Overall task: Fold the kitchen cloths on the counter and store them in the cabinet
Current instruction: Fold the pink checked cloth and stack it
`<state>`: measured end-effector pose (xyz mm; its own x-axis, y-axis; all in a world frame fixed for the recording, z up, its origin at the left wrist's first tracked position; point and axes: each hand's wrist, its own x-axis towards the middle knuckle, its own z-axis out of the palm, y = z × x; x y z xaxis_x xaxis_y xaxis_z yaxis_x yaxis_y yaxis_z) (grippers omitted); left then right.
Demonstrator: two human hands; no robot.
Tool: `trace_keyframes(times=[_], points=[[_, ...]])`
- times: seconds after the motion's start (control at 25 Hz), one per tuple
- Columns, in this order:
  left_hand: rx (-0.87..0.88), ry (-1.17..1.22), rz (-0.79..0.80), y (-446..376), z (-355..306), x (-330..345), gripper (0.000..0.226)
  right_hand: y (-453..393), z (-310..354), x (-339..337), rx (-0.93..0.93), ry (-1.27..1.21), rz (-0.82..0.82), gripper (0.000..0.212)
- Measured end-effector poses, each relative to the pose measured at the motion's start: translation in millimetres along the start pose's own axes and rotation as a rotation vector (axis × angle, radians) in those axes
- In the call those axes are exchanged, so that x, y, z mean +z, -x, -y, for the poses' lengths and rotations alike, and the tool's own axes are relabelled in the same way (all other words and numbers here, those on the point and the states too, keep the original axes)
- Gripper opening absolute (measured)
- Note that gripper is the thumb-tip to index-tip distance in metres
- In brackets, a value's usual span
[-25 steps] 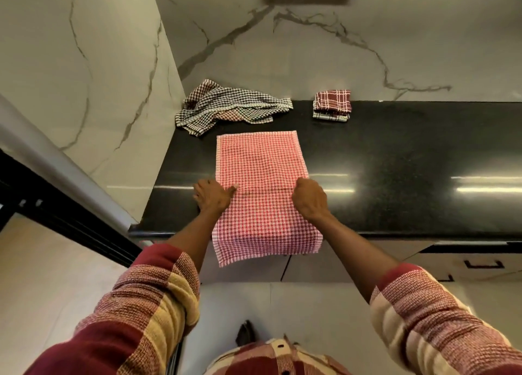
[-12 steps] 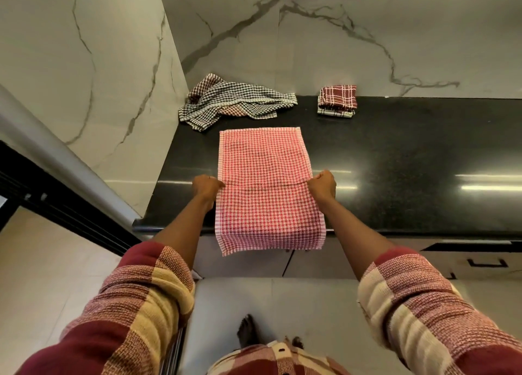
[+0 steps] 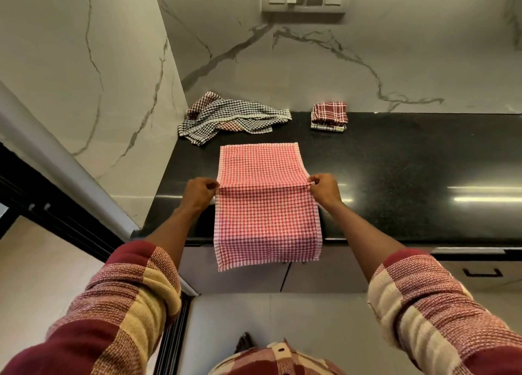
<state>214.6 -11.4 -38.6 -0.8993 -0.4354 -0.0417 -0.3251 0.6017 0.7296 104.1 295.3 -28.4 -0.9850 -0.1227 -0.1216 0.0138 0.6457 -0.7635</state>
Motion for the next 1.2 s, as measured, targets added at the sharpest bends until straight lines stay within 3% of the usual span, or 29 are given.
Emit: trace_keyframes(times=[0.24, 0.32, 0.44, 0.6, 0.72, 0.88, 1.0, 1.2], points=[[0.138, -0.263, -0.244, -30.1, -58.5, -20.9, 0.020, -15.8, 42.2, -29.0, -0.280, 0.553, -0.176, 0.017], [0.104, -0.218, -0.323, -51.8, -97.4, -32.3, 0.020, -30.0, 73.4, -47.3, -0.301, 0.515, -0.255, 0.017], [0.112, 0.030, -0.481, -81.7, -160.2, -57.7, 0.016, -51.0, 121.2, -82.3, -0.311, 0.290, -0.495, 0.022], [0.328, 0.173, -0.601, -79.6, -184.8, -73.8, 0.015, -52.0, 131.2, -109.4, -0.409, 0.123, -0.684, 0.014], [0.325, 0.078, -0.496, -55.5, -141.6, -45.1, 0.022, -31.6, 88.0, -89.5, -0.405, 0.273, -0.566, 0.019], [0.079, -0.064, -0.017, -6.3, -53.5, 2.0, 0.021, 10.6, 10.7, -49.6, -0.228, 0.527, -0.157, 0.022], [-0.070, 0.107, 0.137, 17.0, -26.1, 13.9, 0.006, 29.6, -20.9, -34.2, -0.041, 0.324, 0.070, 0.018], [-0.149, 0.438, 0.068, 1.1, -38.7, 3.2, 0.031, 22.3, -12.6, -40.0, 0.144, -0.144, -0.004, 0.030]])
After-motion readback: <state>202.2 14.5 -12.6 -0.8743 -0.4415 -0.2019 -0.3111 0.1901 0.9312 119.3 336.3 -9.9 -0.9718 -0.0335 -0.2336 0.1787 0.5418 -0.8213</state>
